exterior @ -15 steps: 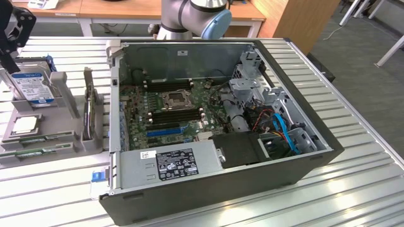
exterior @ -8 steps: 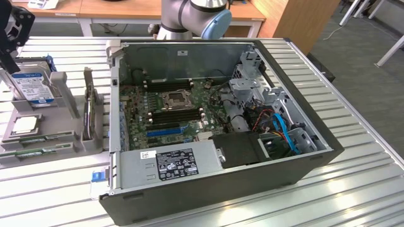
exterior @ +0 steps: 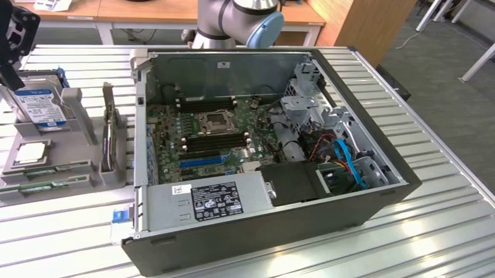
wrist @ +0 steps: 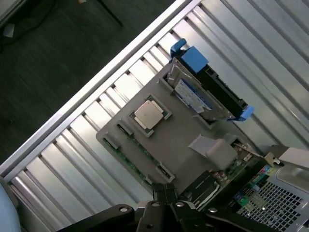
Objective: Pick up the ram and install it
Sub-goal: 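Pick up the ram and move it above insertion slot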
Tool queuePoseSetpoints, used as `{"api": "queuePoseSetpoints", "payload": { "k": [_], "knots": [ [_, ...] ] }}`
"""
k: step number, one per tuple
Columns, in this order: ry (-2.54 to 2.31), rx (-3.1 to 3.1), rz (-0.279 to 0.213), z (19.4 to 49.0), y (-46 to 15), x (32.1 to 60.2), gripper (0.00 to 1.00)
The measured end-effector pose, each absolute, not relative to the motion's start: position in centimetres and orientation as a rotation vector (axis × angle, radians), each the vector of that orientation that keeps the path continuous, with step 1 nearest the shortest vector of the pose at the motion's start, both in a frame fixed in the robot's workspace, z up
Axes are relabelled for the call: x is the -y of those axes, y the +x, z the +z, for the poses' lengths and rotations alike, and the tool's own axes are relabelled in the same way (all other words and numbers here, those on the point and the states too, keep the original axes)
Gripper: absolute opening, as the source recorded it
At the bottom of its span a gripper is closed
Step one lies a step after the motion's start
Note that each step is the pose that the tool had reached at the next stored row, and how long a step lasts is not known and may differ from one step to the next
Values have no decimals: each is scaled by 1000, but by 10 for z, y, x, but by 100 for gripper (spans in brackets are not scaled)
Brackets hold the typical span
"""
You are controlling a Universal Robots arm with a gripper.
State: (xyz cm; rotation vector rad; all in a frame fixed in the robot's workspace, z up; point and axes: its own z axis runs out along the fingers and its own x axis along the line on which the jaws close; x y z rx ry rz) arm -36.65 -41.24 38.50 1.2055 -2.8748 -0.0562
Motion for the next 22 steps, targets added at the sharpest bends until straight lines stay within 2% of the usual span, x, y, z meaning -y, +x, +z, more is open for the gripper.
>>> {"api": "queuePoseSetpoints", "payload": {
  "k": [22],
  "knots": [
    [1683,2617,-49,385,-367,412,10]
  ]
}}
